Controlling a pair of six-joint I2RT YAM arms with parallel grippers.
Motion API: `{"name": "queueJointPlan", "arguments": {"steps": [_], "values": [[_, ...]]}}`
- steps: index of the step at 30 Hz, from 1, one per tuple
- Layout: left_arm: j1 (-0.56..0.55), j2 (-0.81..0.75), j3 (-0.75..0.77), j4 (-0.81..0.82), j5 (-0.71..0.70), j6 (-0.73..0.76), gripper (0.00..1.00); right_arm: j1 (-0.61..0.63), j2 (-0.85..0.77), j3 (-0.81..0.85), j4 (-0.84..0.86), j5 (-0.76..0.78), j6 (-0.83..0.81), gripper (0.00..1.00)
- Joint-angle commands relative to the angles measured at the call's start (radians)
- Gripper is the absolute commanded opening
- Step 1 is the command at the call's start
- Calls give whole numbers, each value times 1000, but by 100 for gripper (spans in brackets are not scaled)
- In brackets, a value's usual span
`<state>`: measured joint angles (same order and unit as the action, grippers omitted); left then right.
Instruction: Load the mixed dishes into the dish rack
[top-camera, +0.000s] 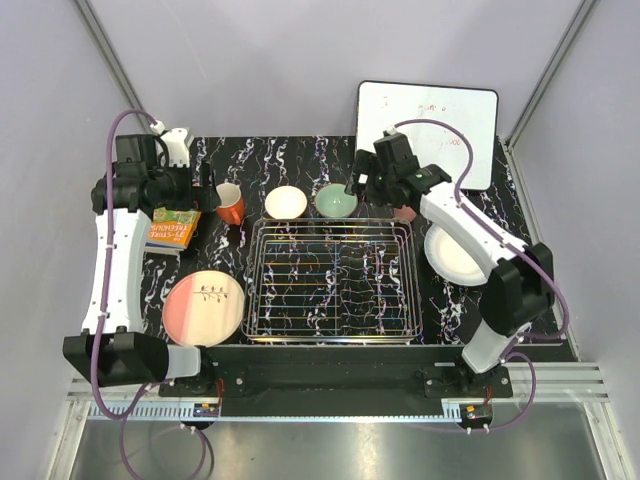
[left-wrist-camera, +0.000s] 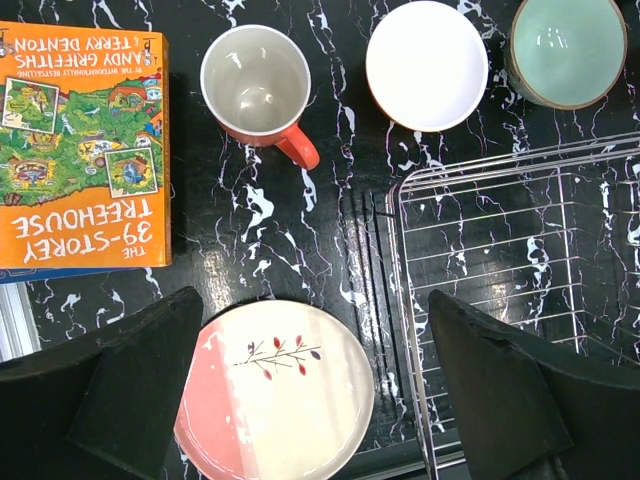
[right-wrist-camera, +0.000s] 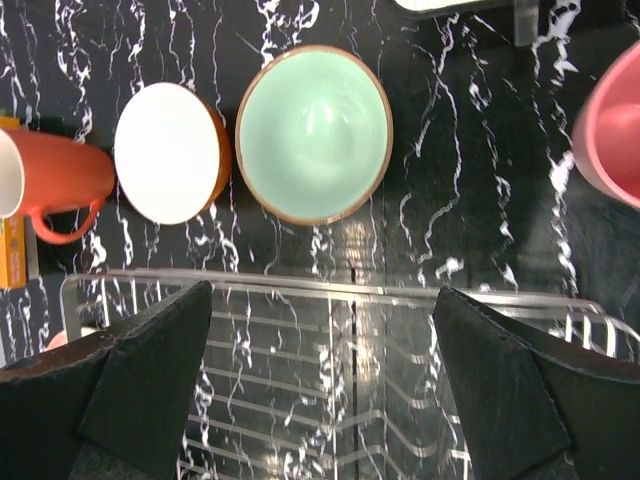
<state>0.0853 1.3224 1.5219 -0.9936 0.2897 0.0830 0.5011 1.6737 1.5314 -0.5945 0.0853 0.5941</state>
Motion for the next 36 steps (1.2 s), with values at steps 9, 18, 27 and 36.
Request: {"name": "queueJointPlan", "arguments": {"steps": [9, 18, 27, 36], "values": [[-2, -45, -17, 33, -15, 37, 99, 7, 253, 182, 163, 152, -76, 100], [-2, -19, 3, 35, -4, 32, 99, 7, 415, 271, 167, 218, -125, 98], [-2, -12, -6, 36, -32, 41, 99, 1, 517, 273, 168, 168, -77, 97], [-2, -8, -23, 41, -30, 46, 99, -15, 577, 268, 213, 114, -57, 92]]}}
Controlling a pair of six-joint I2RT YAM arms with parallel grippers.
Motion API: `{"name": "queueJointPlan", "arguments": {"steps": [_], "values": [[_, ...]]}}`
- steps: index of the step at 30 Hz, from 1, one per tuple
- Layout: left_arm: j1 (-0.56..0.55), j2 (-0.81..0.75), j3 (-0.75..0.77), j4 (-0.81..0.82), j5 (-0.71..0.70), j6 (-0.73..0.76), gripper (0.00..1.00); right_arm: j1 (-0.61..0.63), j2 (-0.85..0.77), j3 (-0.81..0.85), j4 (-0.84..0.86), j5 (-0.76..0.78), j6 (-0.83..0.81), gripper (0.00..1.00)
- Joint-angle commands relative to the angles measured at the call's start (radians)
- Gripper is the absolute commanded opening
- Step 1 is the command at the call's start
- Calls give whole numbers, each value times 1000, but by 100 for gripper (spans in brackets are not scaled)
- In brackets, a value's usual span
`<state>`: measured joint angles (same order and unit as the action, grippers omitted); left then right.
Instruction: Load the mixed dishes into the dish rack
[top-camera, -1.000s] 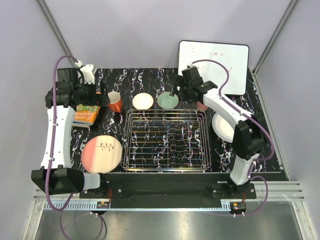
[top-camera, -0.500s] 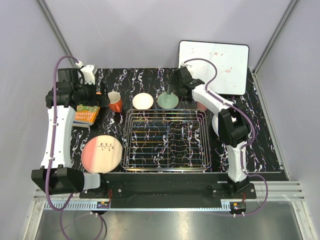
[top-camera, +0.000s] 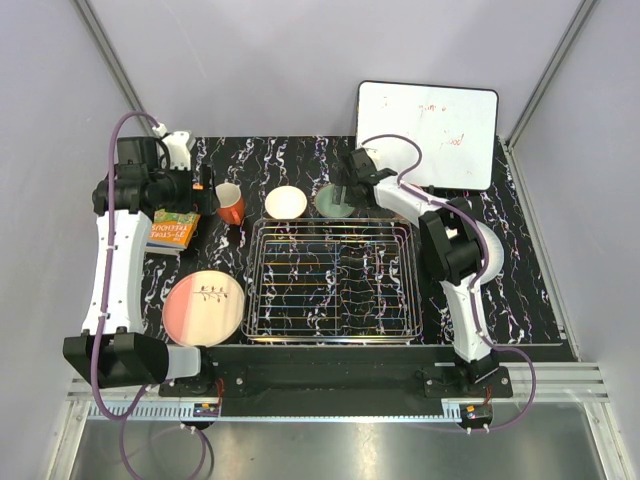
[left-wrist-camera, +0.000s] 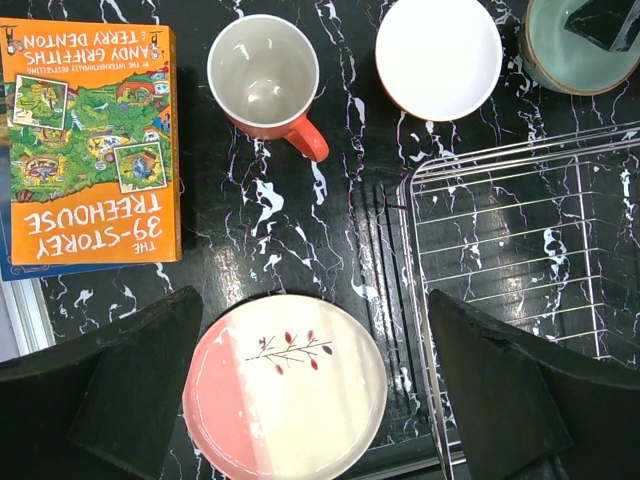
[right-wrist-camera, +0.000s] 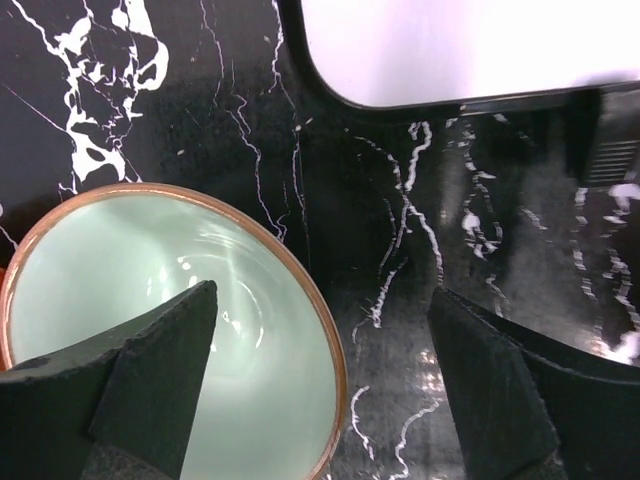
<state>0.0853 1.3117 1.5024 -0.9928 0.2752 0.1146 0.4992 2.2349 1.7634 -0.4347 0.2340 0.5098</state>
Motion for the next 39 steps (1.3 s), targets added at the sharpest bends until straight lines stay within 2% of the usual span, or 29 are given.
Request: {"name": "queueJointPlan", "arguments": {"steps": [1, 5, 10, 15, 21, 27, 32, 36, 39], "values": [[-2, 4, -8, 39, -19, 17, 99, -17, 20, 33, 54, -54, 35, 91], [-2, 1, -14, 43, -22, 20, 99, -22, 23, 19, 71, -73, 59, 82], [-2, 3, -21, 49, -28, 20, 99, -24, 5, -7, 86, -70, 67, 66], [-1, 3, -25, 52, -33, 22, 99, -24, -6, -16, 91, -59, 73, 58], [-2, -11, -21, 56, -34, 22, 99, -24, 3, -28, 91, -58, 73, 54], [-2, -19, -18, 54, -41, 28, 99, -24, -9, -42, 93, -44, 61, 38], [-4, -26, -18, 55, -48, 31, 99, -24, -26, -55, 94, -21, 47, 30], [-2, -45, -22, 54, -57, 42, 99, -24, -60, -76, 96, 17, 44, 16], [-2, -43, -30, 54, -65, 46, 99, -14, -106, -88, 91, 89, 29, 0]]}}
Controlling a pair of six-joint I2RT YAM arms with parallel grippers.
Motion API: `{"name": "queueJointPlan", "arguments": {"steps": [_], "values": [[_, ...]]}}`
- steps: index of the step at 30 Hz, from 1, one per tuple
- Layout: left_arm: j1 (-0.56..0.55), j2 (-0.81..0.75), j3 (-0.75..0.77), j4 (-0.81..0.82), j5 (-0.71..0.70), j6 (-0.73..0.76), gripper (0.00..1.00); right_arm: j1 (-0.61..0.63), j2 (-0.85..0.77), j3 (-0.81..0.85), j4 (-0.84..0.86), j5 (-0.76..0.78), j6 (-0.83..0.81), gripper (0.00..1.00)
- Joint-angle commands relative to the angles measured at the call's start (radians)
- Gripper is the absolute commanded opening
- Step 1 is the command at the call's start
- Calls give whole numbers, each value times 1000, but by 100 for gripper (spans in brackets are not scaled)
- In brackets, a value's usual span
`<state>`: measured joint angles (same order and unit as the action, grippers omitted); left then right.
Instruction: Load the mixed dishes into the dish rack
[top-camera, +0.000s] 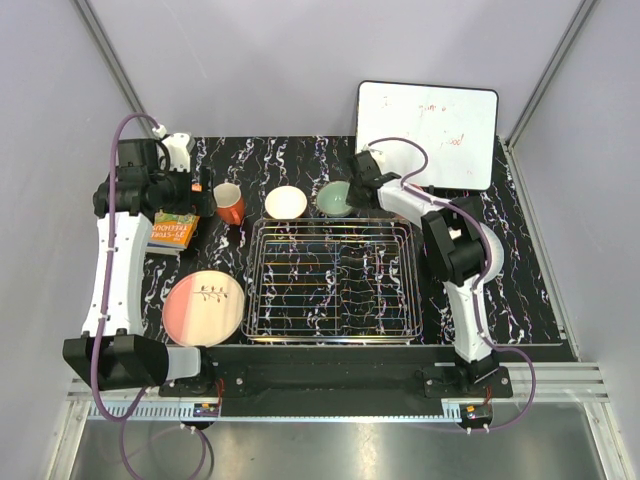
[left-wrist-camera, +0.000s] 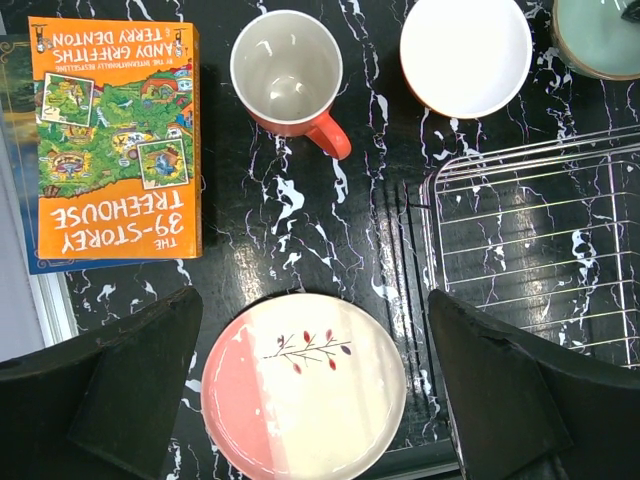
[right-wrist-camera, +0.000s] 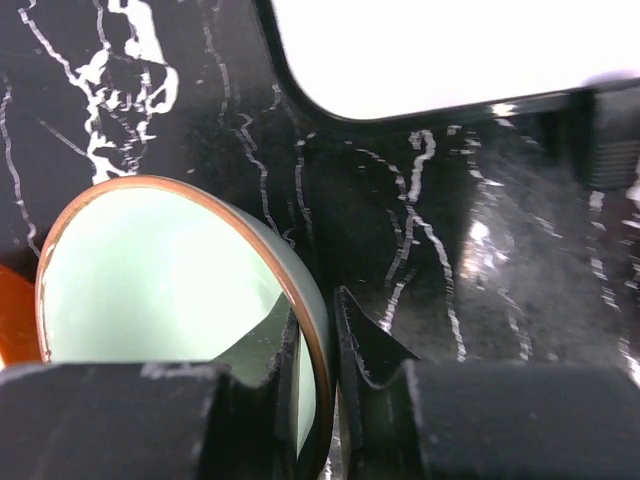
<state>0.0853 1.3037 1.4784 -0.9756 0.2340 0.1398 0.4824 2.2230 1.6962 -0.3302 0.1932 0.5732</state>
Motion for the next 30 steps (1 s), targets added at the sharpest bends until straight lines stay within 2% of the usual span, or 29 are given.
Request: {"name": "queueJointPlan", "arguments": {"steps": [1, 7, 11, 14, 16, 19, 20, 23, 25, 26, 29, 30], "values": [[-2, -38, -9, 37, -22, 23, 99, 11, -124, -27, -13, 156, -39, 0], [-2, -44, -17, 40, -33, 29, 99, 33, -242, -75, -20, 261, -55, 0], [-2, -40, -15, 38, -30, 24, 99, 94, -310, -37, -53, 450, -110, 0], [-2, -37, -15, 40, -24, 26, 99, 120, -362, -3, -64, 537, -170, 0], [-2, -30, -9, 38, -33, 26, 99, 145, -393, 28, -122, 575, -188, 0], [-2, -35, -9, 38, -56, 43, 99, 196, -428, 92, -277, 728, -167, 0], [-2, -37, -12, 37, -64, 50, 99, 211, -436, 100, -312, 835, -161, 0], [-2, -38, -9, 37, -73, 52, 99, 287, -471, 51, -437, 1018, -148, 0], [-2, -35, -1, 35, -62, 52, 99, 335, -511, 5, -504, 1081, -127, 0], [-2, -37, 3, 34, -61, 49, 99, 344, -520, -19, -553, 1119, -95, 0], [-2, -37, 29, 23, -48, 49, 99, 351, -488, 32, -934, 1106, 228, 0], [-2, -37, 31, 23, -47, 52, 99, 351, -468, 51, -1154, 1102, 434, 0]]}}
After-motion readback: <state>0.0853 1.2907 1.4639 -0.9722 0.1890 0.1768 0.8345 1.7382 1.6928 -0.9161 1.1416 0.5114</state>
